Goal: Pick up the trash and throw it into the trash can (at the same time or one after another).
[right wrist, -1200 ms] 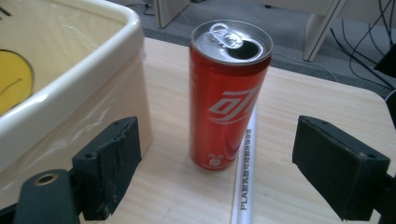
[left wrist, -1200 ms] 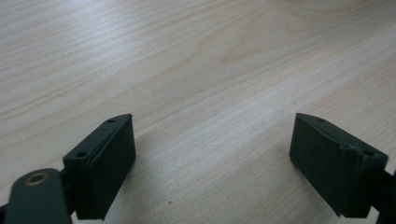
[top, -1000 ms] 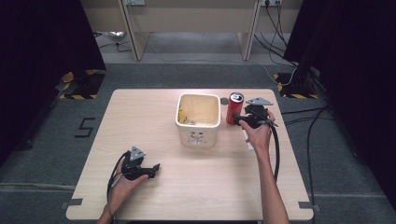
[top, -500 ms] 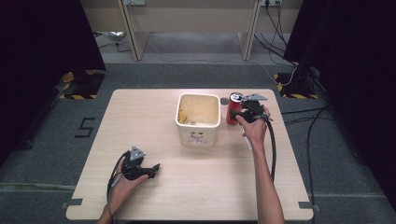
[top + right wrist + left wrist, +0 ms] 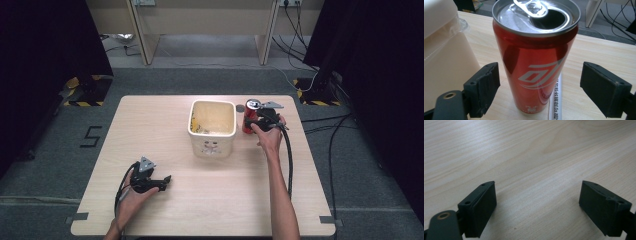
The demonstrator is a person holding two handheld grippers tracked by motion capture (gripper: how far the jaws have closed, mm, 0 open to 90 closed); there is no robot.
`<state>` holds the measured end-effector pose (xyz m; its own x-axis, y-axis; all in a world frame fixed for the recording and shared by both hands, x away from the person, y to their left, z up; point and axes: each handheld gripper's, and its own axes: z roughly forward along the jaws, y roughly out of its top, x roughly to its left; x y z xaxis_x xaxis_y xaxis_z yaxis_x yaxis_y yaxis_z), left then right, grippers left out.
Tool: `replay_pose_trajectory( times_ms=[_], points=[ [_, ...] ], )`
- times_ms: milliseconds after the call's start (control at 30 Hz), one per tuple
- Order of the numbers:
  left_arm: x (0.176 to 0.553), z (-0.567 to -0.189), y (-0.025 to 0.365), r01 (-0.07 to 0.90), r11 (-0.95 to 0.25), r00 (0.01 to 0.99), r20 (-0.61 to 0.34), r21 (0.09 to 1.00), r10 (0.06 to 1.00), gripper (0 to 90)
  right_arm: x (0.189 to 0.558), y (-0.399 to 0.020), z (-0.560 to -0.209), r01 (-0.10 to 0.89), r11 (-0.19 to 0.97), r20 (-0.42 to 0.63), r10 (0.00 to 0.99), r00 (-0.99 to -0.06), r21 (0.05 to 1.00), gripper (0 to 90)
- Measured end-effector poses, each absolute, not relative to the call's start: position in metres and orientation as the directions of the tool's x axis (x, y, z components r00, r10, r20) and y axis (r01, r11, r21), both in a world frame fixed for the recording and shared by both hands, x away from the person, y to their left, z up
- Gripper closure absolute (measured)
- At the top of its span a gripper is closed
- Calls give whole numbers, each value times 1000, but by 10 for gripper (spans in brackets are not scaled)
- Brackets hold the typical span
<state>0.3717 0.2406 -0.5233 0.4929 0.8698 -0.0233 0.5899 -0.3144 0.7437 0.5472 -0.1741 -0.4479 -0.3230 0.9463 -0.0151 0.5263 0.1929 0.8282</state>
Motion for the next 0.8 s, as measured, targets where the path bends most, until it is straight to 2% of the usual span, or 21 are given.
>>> replay_pose_trajectory(
  times_ms=[367, 567, 800],
  points=[
    [372, -523, 241, 591, -314, 492, -24, 743, 870, 136, 557, -172, -461, 531, 170, 18, 944, -331, 830, 227],
    [372, -523, 241, 590, -315, 493, -23, 743, 870, 136, 560, -165, -461, 524, 191, 2, 939, -345, 830, 334],
    [372, -523, 241, 590, -315, 493, -23, 743, 870, 135, 558, -167, -457, 525, 203, -14, 940, -341, 827, 339]
  ],
)
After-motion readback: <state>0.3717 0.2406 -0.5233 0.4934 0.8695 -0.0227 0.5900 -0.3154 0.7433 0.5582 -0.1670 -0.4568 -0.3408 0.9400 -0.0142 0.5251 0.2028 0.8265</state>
